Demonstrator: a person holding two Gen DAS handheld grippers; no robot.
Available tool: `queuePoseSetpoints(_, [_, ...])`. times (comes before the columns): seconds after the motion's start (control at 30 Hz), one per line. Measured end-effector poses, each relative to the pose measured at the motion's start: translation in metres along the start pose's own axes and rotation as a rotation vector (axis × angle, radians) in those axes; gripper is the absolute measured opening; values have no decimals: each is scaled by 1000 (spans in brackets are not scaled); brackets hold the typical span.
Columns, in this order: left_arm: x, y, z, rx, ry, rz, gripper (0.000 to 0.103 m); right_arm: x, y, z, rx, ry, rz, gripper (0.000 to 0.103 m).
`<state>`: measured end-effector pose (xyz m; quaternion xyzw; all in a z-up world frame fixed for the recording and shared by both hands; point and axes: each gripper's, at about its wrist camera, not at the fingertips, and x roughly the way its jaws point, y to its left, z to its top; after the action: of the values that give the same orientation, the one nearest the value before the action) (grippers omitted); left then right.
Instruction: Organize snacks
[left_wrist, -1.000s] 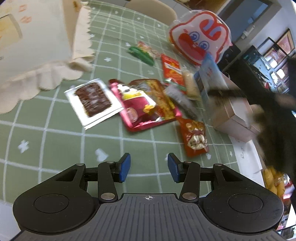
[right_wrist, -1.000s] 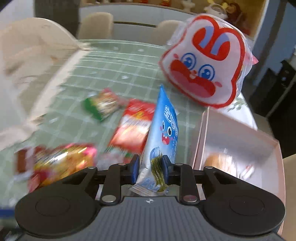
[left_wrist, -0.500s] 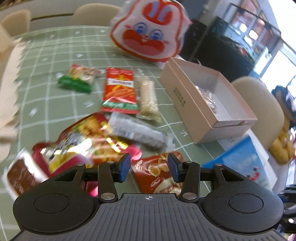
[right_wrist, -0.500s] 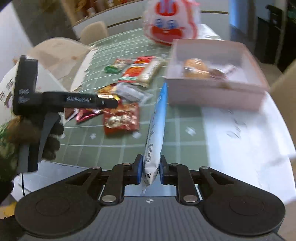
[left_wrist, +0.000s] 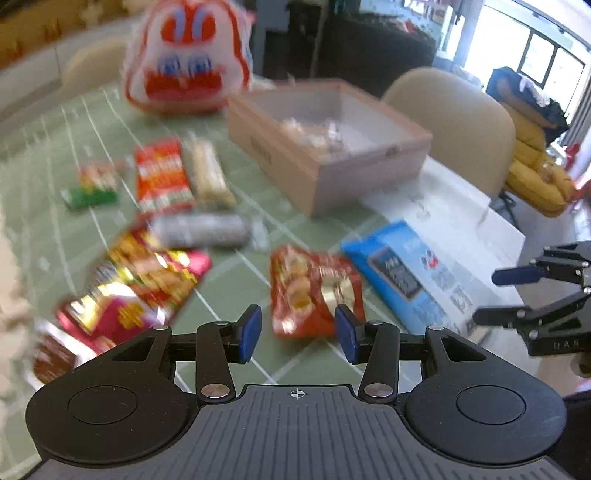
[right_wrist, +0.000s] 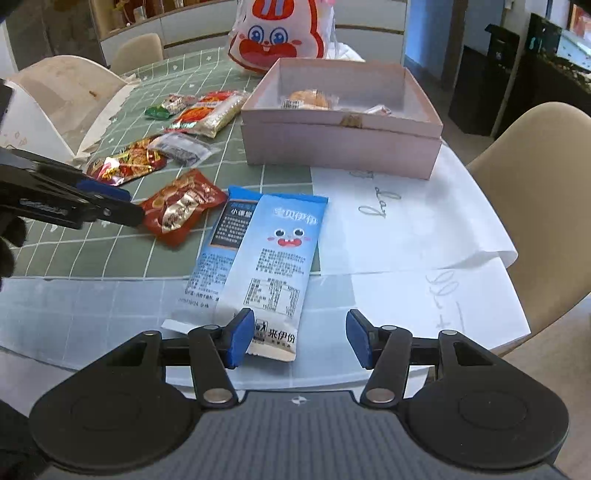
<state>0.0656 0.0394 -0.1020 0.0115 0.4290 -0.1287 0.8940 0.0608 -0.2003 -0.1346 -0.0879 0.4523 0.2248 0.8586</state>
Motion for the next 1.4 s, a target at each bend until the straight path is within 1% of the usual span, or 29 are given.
queuePoseSetpoints(0.03, [-2,-5,4,15,-13,14,49,-1,0,-2,0,-7,-1,60])
queuePoseSetpoints(0.1, [5,-12,12,31,-2,17,49,3,1,-2,2,-11,-2,61])
queuePoseSetpoints(0.17, [19,-21,15,33,25,25,49,8,2,-4,4,-7,-1,61])
queuePoseSetpoints(0.23, [37,-33,16,60,64,70,50,9,1,-6,9,-10,0,62])
queuePoseSetpoints(0.27, [42,-38,15,74,84,90,52,9,-1,-7,13,-16,-2,64])
queuePoseSetpoints(0.3, [48,-43,13,92,89,110,62,8,-2,-8,18,-22,-9,64])
queuePoseSetpoints(0.33, [51,-48,11,111,95,114,68,8,-5,-9,22,-26,-15,64])
queuePoseSetpoints(0.4, [59,-51,7,115,140,83,83,8,-10,-11,40,-27,-17,66])
queuePoseSetpoints(0.43, [61,-51,5,107,150,73,85,9,-12,-12,51,-25,-9,66])
queuePoseSetpoints(0.47, [61,-49,4,90,147,65,85,10,-14,-13,58,-22,-1,67])
queuePoseSetpoints(0.53, [53,-42,6,37,112,54,82,11,-16,-15,62,-16,12,68])
queuePoseSetpoints(0.57, [47,-38,9,2,86,57,79,10,-16,-16,59,-15,15,69])
queuePoseSetpoints(0.6, [44,-34,11,-25,69,72,79,10,-16,-16,58,-16,17,69])
queuePoseSetpoints(0.67, [46,-27,15,-59,66,87,79,11,-19,-17,62,-15,24,71])
queuePoseSetpoints(0.7, [50,-24,16,-68,80,76,80,12,-20,-17,65,-17,27,72])
queuePoseSetpoints(0.77, [56,-23,18,-76,92,54,79,13,-21,-16,65,-17,30,74])
queuePoseSetpoints(0.8, [60,-25,19,-68,101,53,81,13,-21,-16,61,-16,33,76])
queuePoseSetpoints(0.87, [69,-28,22,-46,98,61,83,14,-19,-17,50,-14,41,81])
queuePoseSetpoints(0.93, [73,-32,24,-34,94,80,83,15,-16,-17,31,-13,39,84])
queuePoseSetpoints(1.03, [74,-31,23,-49,94,80,82,16,-14,-18,23,-13,44,89])
queuePoseSetpoints(1.17, [64,-21,18,-88,87,49,77,21,-12,-17,35,-3,70,103])
queuePoseSetpoints(1.27, [53,-15,9,-110,86,54,76,22,-8,-15,26,8,49,103])
queuePoseSetpoints(1.33, [42,-12,2,-142,92,58,76,23,-7,-10,-5,39,72,103])
queuePoseSetpoints(1.37, [35,-10,-2,-168,95,53,76,23,-9,-6,8,60,87,100])
queuePoseSetpoints(1.4, [28,-9,-7,-192,92,46,76,20,-12,-3,44,65,95,92])
